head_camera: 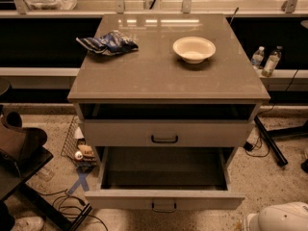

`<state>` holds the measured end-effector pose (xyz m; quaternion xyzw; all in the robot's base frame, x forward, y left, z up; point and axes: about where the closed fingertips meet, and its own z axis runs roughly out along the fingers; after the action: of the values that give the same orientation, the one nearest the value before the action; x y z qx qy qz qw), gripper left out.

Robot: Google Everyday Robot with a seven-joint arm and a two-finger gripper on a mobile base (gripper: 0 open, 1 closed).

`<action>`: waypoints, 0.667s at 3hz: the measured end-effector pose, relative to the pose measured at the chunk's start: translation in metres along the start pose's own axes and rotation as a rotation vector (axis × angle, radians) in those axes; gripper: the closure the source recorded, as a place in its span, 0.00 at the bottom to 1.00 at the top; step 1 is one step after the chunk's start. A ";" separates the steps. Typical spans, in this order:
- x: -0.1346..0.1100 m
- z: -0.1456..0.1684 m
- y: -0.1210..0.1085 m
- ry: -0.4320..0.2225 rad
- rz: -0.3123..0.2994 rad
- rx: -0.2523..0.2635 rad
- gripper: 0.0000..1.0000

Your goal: Open middle drawer

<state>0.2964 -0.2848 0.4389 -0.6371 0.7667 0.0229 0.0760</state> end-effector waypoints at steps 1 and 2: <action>-0.013 -0.004 -0.010 -0.010 -0.037 0.036 0.70; -0.044 -0.027 -0.048 -0.022 -0.130 0.140 0.93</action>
Offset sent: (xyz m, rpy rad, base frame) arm 0.1049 0.0641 0.0780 -0.0448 -0.3204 0.2072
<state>0.3485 -0.2545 0.4747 -0.6785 0.7224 -0.0289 0.1300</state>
